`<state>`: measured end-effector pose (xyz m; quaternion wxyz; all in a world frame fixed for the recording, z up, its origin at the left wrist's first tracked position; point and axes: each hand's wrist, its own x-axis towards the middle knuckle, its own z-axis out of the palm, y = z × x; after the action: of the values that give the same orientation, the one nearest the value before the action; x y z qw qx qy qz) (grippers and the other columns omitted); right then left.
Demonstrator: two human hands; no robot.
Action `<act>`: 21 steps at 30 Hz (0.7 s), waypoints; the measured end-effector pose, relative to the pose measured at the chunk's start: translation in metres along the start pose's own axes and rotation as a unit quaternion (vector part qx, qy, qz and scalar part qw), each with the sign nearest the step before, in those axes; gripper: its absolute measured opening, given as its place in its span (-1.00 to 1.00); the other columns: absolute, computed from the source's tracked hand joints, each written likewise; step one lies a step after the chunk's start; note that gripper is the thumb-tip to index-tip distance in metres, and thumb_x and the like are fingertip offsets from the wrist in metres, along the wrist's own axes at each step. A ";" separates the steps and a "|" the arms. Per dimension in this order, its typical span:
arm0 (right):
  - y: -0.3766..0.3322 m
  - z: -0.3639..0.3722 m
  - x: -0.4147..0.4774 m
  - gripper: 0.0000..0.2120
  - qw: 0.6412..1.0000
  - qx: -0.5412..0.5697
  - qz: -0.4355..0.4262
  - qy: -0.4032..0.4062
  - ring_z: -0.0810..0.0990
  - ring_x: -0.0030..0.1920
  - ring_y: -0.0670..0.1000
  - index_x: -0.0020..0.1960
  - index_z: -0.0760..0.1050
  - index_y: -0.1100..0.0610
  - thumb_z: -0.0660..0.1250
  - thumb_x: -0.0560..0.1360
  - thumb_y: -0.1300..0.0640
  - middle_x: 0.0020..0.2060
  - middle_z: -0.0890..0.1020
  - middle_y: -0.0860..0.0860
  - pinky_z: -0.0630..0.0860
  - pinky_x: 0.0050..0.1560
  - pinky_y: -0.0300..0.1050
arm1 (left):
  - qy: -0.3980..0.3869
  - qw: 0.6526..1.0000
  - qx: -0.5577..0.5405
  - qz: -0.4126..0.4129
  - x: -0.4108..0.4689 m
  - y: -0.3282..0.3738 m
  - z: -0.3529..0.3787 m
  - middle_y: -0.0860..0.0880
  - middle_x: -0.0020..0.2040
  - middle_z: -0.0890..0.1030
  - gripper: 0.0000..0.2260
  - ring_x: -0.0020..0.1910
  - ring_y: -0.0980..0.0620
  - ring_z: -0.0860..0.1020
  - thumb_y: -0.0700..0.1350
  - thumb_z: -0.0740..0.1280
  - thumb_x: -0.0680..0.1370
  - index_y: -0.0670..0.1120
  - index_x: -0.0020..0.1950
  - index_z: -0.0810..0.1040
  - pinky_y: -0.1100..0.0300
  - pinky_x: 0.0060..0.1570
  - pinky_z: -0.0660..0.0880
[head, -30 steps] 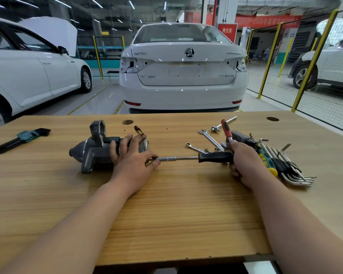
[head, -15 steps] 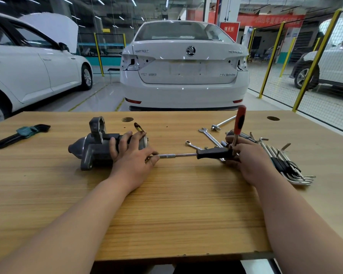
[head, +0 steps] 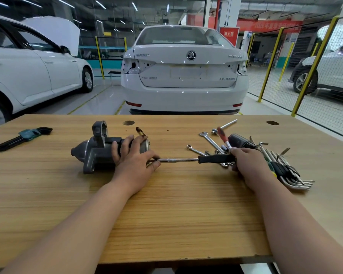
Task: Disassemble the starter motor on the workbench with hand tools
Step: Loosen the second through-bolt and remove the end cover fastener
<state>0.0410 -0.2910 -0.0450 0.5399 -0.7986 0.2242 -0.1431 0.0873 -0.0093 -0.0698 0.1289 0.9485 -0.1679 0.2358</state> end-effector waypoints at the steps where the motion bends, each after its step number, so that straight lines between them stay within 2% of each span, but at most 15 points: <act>1: 0.000 -0.001 -0.001 -0.77 1.000 -0.009 0.003 -0.004 0.51 -0.32 0.03 -0.10 0.58 0.04 0.25 0.61 -0.04 -0.35 0.57 0.06 0.42 -0.30 -0.08 | 0.000 1.000 0.000 0.001 0.000 0.000 0.000 0.09 0.51 0.12 -0.83 0.45 0.07 -0.17 0.26 0.19 0.54 0.31 0.01 0.54 0.05 0.25 -0.54; 3: -0.001 0.000 -0.001 -0.75 1.000 -0.019 0.006 -0.008 0.45 -0.36 0.03 -0.12 0.56 0.03 0.23 0.61 -0.06 -0.39 0.52 0.07 0.35 -0.33 -0.11 | 0.000 1.000 0.000 0.003 -0.001 -0.001 0.000 0.09 0.51 0.12 -0.84 0.46 0.06 -0.17 0.26 0.20 0.53 0.31 0.01 0.53 0.06 0.24 -0.55; 7: 0.000 0.000 0.000 -0.84 1.000 -0.017 0.008 -0.020 0.43 -0.35 0.02 -0.02 0.56 0.03 0.24 0.62 0.02 -0.35 0.51 0.06 0.34 -0.36 -0.11 | -0.007 1.000 0.003 0.008 0.000 -0.004 0.001 0.10 0.51 0.11 -0.80 0.46 0.07 -0.17 0.32 0.24 0.48 0.33 0.04 0.51 0.05 0.26 -0.55; 11: 0.000 0.001 0.001 -0.86 0.998 0.053 0.017 -0.011 0.48 -0.33 0.01 0.03 0.58 -0.01 0.25 0.60 0.15 -0.19 0.57 0.06 0.39 -0.35 -0.12 | -0.012 1.000 0.003 0.010 0.001 -0.004 -0.002 0.12 0.51 0.12 -0.73 0.45 0.08 -0.16 0.37 0.28 0.40 0.35 0.05 0.51 0.06 0.25 -0.55; 16: -0.002 0.003 0.003 -0.73 0.988 0.150 0.032 -0.021 0.60 -0.08 0.10 -0.05 0.61 0.03 0.21 0.56 0.32 0.00 0.60 0.09 0.56 -0.17 -0.06 | -0.020 1.000 -0.022 0.007 0.009 -0.005 -0.008 0.13 0.46 0.19 -0.75 0.42 0.11 -0.10 0.34 0.34 0.39 0.35 0.03 0.52 0.13 0.24 -0.53; 21: -0.001 0.003 0.004 -0.68 0.984 0.170 0.045 -0.023 0.63 0.04 0.18 -0.07 0.63 0.07 0.19 0.54 0.39 0.04 0.61 0.16 0.61 -0.06 -0.02 | -0.019 0.999 -0.025 -0.005 0.010 -0.003 -0.007 0.13 0.45 0.20 -0.83 0.40 0.12 -0.10 0.30 0.32 0.44 0.35 0.00 0.55 0.03 0.32 -0.43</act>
<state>0.0459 -0.2907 -0.0455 0.6786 -0.6876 0.2196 -0.1362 0.0943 -0.0064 -0.0591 0.1509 0.9501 -0.1710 0.2130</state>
